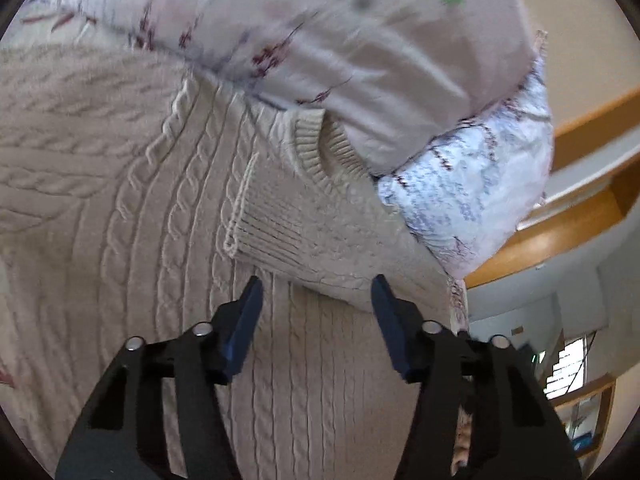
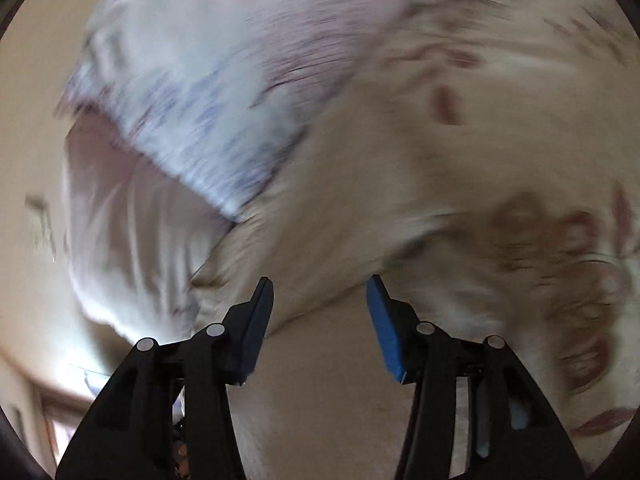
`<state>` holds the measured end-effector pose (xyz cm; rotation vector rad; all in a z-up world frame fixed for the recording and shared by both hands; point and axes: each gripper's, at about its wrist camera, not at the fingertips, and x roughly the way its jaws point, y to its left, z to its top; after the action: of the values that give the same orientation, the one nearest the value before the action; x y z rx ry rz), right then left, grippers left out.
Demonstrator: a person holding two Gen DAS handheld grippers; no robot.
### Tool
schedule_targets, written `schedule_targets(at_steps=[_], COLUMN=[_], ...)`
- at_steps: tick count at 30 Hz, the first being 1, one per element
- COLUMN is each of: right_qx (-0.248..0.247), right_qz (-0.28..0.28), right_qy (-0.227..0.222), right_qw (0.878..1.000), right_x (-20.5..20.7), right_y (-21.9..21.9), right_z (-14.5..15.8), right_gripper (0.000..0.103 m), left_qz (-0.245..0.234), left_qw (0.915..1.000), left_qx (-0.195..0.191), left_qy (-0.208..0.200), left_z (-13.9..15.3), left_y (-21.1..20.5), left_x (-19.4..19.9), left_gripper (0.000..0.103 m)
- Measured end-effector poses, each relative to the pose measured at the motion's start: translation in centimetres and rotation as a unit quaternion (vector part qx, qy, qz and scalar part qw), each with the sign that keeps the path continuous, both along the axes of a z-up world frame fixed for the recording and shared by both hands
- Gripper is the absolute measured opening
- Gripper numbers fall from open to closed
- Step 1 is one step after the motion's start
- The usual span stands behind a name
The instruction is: Fold small clothes
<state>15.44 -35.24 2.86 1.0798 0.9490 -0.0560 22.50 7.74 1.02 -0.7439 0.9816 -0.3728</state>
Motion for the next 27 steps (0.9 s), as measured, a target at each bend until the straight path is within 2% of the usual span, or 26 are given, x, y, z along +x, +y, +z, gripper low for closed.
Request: schedule_targets(at_steps=[2, 5, 7, 8, 9, 11, 13, 16, 22, 23, 24, 25, 26, 27], right_qx=[0.007, -0.024, -0.041, -0.05, -0.063, -0.079, -0.08, -0.102, -0.127, -0.133, -0.136, -0.134, -0.13, -0.127], right_qz=[-0.007, -0.02, -0.033, -0.04, -0.043, -0.043, -0.048, -0.059, -0.04, -0.037, -0.035, -0.035, -0.031, -0.026], right_qy=[0.006, 0.002, -0.001, -0.003, -0.005, -0.016, -0.032, -0.047, -0.005, -0.002, 0.001, 0.0, -0.004, -0.008], right_qw=[1.0, 1.0, 0.999, 0.998, 0.997, 0.996, 0.995, 0.992, 0.991, 0.99, 0.99, 0.99, 0.991, 0.992], right_x=[0.2, 0.8, 1.2, 1.4, 1.6, 1.1, 0.2, -1.1, -0.5, -0.6, -0.8, -1.0, -1.2, -1.5], right_y=[-0.5, -0.3, -0.4, -0.5, -0.4, -0.4, -0.7, -0.8, 0.0, 0.1, 0.1, 0.1, 0.1, 0.2], right_z=[-0.8, -0.1, 0.0, -0.2, -0.1, 0.2, 0.5, 1.4, 0.1, 0.4, 0.7, 1.0, 1.3, 1.6], right_gripper=[0.044, 0.044, 0.044, 0.039, 0.028, 0.013, 0.01, 0.008, 0.009, 0.011, 0.02, 0.026, 0.041, 0.055], left_qz=[0.011, 0.034, 0.051, 0.058, 0.063, 0.071, 0.074, 0.082, 0.078, 0.073, 0.069, 0.066, 0.063, 0.058], left_qw=[0.9998, 0.9989, 0.9981, 0.9977, 0.9974, 0.9969, 0.9968, 0.9964, 0.9956, 0.9958, 0.996, 0.9965, 0.997, 0.9976], left_qx=[0.005, 0.0, -0.003, -0.004, -0.004, 0.001, -0.002, 0.015, 0.047, 0.051, 0.052, 0.048, 0.044, 0.038], left_qy=[0.014, 0.033, 0.035, 0.036, 0.036, 0.034, 0.03, 0.015, 0.019, 0.019, 0.019, 0.016, 0.012, 0.005], left_z=[-0.6, -1.6, -2.0, -2.1, -2.2, -2.5, -2.5, -1.9, -2.0, -1.8, -1.6, -1.2, -0.9, -0.6], left_y=[-0.3, -0.1, 0.2, 0.4, 0.6, 0.9, 1.4, 1.9, 1.7, 1.6, 1.6, 2.0, 2.2, 2.7], left_x=[0.4, 0.8, 1.2, 1.5, 1.8, 2.3, 2.3, 1.8, 1.8, 1.7, 1.4, 0.7, 0.2, -0.7], left_gripper=[0.047, 0.038, 0.027, 0.024, 0.02, 0.01, 0.008, 0.007, 0.009, 0.01, 0.013, 0.021, 0.028, 0.04])
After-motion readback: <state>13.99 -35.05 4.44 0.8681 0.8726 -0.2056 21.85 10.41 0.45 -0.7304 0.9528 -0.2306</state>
